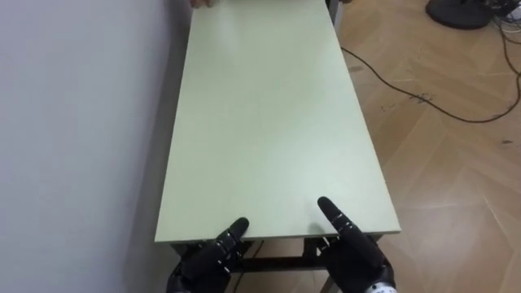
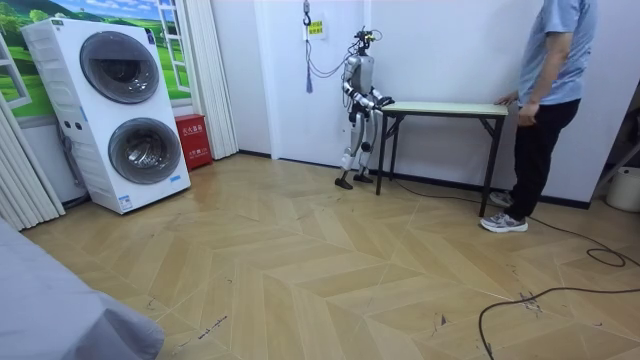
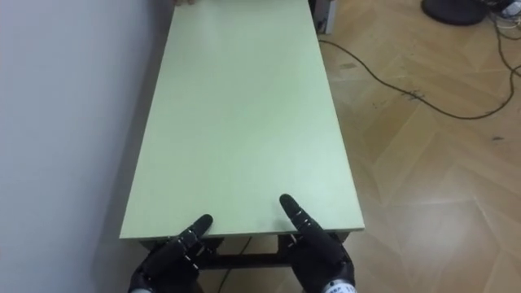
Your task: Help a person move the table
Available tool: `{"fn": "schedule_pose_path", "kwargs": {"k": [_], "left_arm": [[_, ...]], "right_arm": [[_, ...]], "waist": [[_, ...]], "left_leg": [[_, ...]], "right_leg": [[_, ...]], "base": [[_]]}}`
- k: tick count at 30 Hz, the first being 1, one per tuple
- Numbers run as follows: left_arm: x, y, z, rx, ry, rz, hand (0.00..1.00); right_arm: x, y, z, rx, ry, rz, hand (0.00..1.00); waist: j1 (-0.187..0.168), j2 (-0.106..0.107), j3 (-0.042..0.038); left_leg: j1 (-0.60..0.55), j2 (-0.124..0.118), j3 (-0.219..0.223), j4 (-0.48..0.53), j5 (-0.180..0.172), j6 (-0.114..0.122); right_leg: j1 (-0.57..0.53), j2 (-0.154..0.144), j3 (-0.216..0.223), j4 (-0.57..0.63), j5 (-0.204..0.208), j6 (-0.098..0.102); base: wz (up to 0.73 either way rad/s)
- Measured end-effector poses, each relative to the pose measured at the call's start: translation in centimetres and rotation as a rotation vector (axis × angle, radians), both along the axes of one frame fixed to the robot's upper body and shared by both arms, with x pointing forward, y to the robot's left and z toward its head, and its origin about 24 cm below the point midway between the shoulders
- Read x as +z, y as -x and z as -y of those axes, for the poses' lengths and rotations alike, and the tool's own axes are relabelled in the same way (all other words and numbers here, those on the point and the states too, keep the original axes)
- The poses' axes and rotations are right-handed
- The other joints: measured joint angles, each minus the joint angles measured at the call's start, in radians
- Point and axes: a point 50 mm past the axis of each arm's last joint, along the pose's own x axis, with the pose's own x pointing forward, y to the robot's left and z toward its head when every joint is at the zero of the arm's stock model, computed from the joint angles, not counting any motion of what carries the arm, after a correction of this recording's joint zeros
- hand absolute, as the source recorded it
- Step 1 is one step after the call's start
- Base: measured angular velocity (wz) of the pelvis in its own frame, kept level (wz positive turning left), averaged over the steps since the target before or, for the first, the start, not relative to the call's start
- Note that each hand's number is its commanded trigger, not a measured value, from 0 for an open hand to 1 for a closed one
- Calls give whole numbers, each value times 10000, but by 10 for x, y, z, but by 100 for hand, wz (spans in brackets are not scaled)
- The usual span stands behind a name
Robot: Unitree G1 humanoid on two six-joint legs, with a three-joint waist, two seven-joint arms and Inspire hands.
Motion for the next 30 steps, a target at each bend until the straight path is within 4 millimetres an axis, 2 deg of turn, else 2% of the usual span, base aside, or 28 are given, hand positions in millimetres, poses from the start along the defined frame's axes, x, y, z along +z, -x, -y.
{"fn": "schedule_pose_path", "kwargs": {"k": [6,18,24,28,30], "left_arm": [[-1,1,-2,23,-53,-73,0],[-1,0,-9,-212,-577,299,0],[-2,1,-9,-301,-567,364,0],[-4,3,-10,-503,-867,461,0],[-5,3,-11,-586,-904,524,0]], "right_arm": [[0,1,-1,49,-69,18,0],[0,2,-1,242,-131,389,0],[-2,4,2,541,208,544,0],[-8,8,4,1046,692,660,0],[-10,9,5,1274,911,770,0]], "waist": [[-8,2,15],[2,-180,134],[7,-210,120],[41,-324,34],[44,-334,29]], "left_leg": [[-2,2,1,-6,11,-6],[-71,13,9,-18,11,-5],[-54,15,19,-6,11,-6],[-37,31,32,-23,11,-9],[-42,33,32,-50,10,-9]], "right_leg": [[24,2,-20,-7,0,0],[-78,8,-37,-2,0,0],[-79,8,-40,4,0,0],[-76,13,-37,-2,0,0],[-78,13,-37,2,0,0]], "base": [[-1],[0],[0],[0],[0]]}}
